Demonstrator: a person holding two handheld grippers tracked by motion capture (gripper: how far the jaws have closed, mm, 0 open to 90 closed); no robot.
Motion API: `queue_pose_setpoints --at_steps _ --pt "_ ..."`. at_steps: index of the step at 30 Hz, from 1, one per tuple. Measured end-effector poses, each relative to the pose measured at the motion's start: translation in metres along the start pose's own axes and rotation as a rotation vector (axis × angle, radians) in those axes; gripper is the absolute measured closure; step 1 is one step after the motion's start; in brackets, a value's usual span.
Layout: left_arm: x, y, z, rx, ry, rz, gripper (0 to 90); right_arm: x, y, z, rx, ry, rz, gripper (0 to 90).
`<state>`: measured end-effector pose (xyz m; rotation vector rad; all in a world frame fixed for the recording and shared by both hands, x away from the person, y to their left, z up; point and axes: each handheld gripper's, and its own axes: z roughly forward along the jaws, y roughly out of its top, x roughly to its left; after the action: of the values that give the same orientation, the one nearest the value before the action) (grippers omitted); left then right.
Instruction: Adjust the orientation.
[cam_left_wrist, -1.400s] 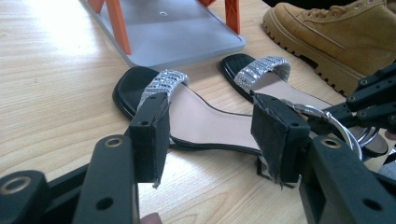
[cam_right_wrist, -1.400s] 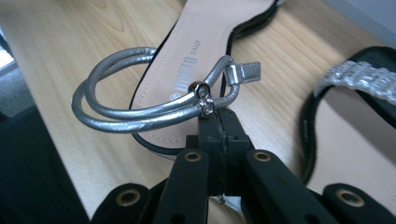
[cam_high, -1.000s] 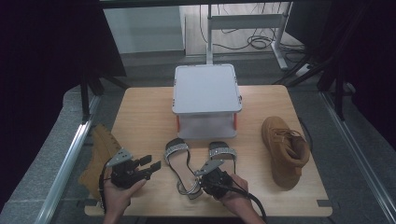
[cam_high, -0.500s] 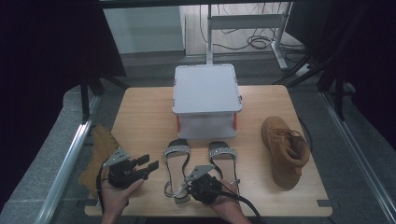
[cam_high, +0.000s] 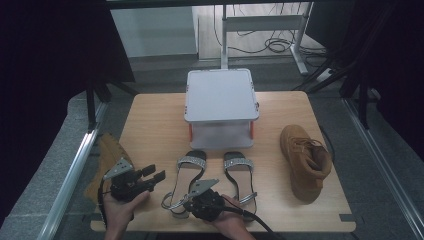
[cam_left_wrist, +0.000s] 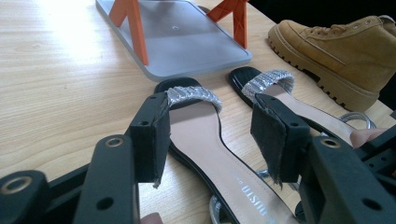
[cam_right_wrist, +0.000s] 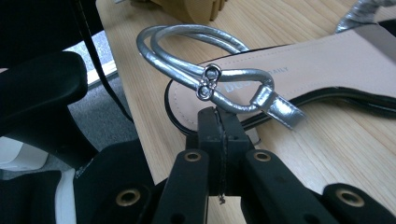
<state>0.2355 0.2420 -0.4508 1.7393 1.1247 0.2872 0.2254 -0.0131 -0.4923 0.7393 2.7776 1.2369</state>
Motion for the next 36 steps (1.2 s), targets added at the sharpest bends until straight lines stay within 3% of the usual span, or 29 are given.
queue_pose_setpoints --at_steps 11,15,24,29,36 --pt "0.002 0.000 -0.003 -0.005 0.006 -0.003 47.7 0.004 0.009 0.013 -0.008 0.026 -0.019 89.3" --pt "0.004 0.000 -0.005 -0.007 0.009 -0.008 47.6 0.008 0.019 0.023 0.002 0.031 -0.047 89.3" --pt "0.007 0.000 -0.008 -0.014 0.015 -0.014 47.6 0.009 0.023 0.030 -0.012 0.042 -0.049 89.3" --pt "0.007 0.000 -0.008 -0.014 0.018 -0.014 47.6 0.010 0.020 0.023 -0.009 0.042 -0.053 89.3" --pt "0.007 -0.001 -0.009 -0.013 0.024 -0.014 47.6 0.000 0.011 -0.016 -0.081 -0.007 -0.027 89.3"
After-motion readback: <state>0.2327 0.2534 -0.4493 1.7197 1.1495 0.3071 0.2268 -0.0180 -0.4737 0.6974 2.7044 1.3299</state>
